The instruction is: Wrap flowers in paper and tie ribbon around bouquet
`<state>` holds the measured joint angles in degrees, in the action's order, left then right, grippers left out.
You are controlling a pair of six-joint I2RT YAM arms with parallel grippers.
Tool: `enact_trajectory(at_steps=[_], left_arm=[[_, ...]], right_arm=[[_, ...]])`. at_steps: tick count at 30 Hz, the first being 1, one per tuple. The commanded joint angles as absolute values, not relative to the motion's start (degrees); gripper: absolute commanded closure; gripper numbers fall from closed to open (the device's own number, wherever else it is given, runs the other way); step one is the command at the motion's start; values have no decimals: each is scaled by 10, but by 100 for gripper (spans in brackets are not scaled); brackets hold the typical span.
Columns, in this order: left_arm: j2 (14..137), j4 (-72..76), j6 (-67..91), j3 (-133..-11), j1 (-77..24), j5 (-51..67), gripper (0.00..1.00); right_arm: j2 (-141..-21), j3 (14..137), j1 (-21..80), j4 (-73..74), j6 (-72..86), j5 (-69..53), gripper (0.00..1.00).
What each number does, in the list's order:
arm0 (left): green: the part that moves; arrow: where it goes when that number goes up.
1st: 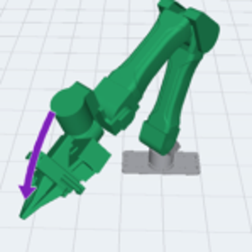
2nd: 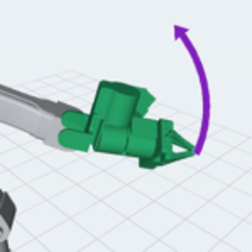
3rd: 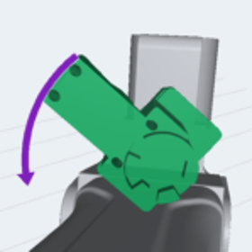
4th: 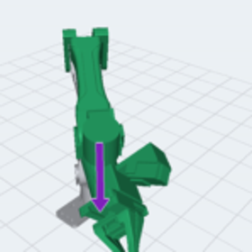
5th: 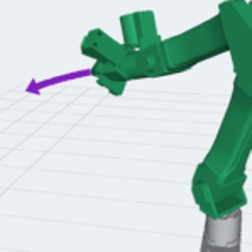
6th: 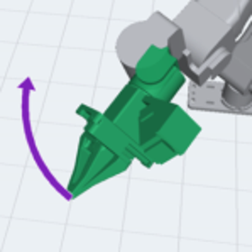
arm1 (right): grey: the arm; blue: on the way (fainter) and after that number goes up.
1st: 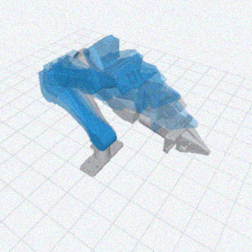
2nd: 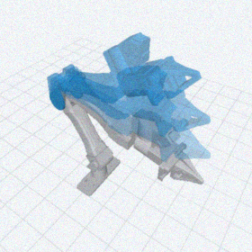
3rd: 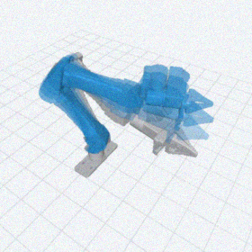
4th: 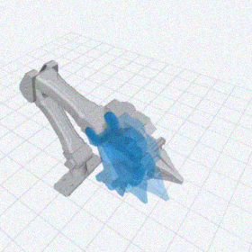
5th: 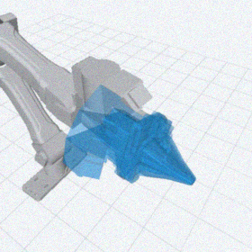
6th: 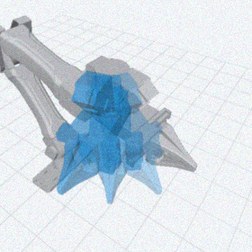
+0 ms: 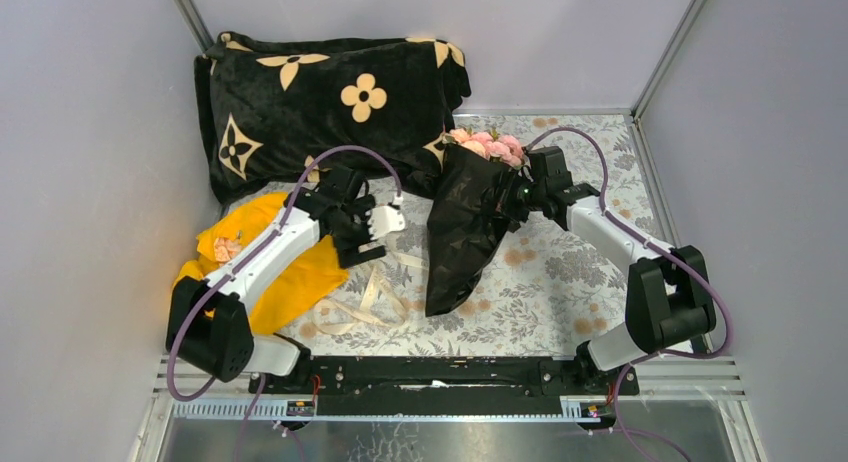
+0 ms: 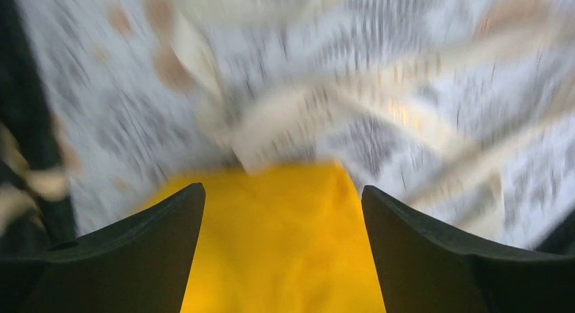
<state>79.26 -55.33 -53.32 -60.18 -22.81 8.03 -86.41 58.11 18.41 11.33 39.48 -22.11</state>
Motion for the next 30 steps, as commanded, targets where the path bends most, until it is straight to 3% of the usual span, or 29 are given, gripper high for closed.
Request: enact_trajectory(at_steps=[1, 10, 17, 23, 27, 30], left_arm=[[794, -314, -502, -552, -258, 299, 10], [876, -136, -605, -452, -278, 287, 8], [926, -78, -565, -451, -302, 257, 11], [931, -108, -607, -435, -333, 226, 34], [918, -159, -599, -467, -338, 246, 33], [901, -289, -623, -548, -332, 281, 29]], right_arm=[[-870, 610, 173, 96, 390, -230, 100], [-874, 617, 166, 109, 382, -221, 100], [-875, 624, 164, 126, 373, -215, 100], [-875, 626, 157, 136, 366, -212, 100], [-874, 624, 154, 141, 361, -212, 100], [-871, 624, 151, 150, 354, -212, 100]])
